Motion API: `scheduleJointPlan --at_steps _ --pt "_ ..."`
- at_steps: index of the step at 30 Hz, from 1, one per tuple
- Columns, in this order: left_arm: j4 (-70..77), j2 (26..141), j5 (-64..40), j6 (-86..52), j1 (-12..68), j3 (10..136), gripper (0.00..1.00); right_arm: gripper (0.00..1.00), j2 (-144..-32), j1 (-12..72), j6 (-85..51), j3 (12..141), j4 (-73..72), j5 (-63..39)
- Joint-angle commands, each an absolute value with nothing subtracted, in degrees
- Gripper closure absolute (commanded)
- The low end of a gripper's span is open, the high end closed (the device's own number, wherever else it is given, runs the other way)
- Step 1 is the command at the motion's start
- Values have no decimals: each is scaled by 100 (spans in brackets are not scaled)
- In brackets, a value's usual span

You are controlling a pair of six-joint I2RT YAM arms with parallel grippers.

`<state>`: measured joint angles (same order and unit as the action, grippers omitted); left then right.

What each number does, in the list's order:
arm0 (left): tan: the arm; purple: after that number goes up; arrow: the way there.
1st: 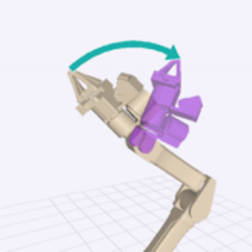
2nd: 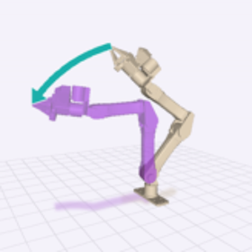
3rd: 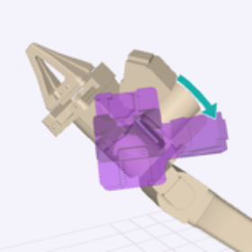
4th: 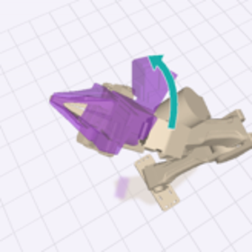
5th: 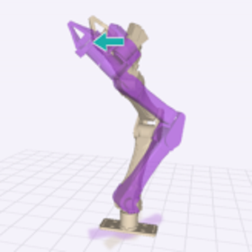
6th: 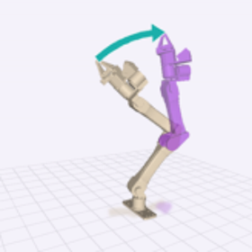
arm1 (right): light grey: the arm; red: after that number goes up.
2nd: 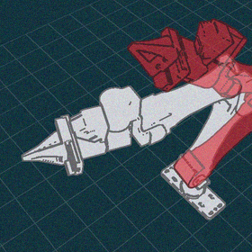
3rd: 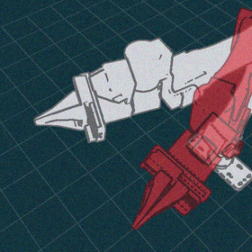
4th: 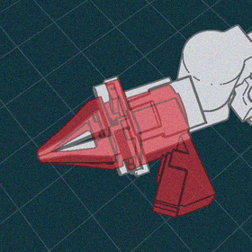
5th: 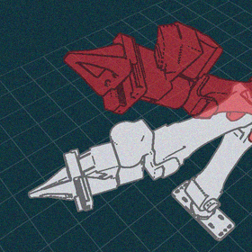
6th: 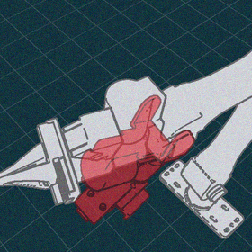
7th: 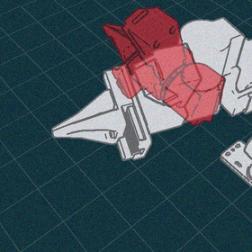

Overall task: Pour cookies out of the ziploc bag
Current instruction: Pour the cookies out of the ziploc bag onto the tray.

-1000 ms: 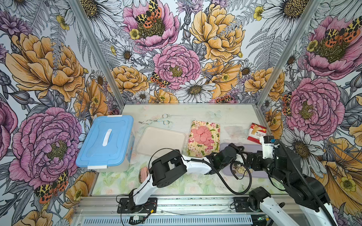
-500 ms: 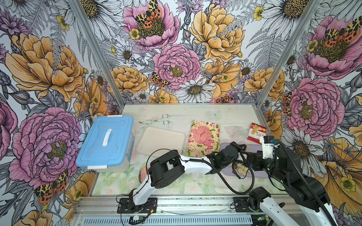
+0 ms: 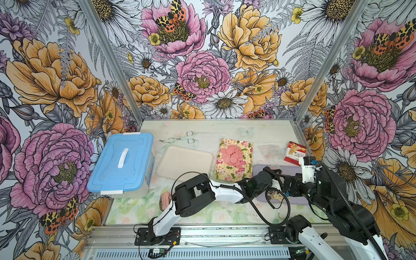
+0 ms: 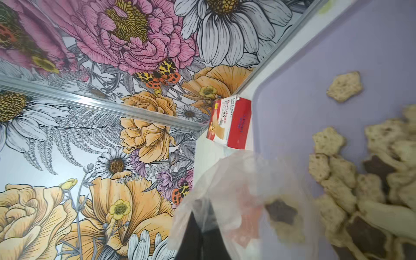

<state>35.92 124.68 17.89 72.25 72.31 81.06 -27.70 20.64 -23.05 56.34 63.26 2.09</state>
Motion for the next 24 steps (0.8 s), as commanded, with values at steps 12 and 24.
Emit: scheduleJointPlan --at_steps 12,24 --pt "4342 11737 1365 6789 7411 7440 100 1 -2664 2032 -2347 5541 6135 240" --pt "3416 11250 -785 3620 5874 7210 100 0 -2730 2021 -2362 5607 6143 306"
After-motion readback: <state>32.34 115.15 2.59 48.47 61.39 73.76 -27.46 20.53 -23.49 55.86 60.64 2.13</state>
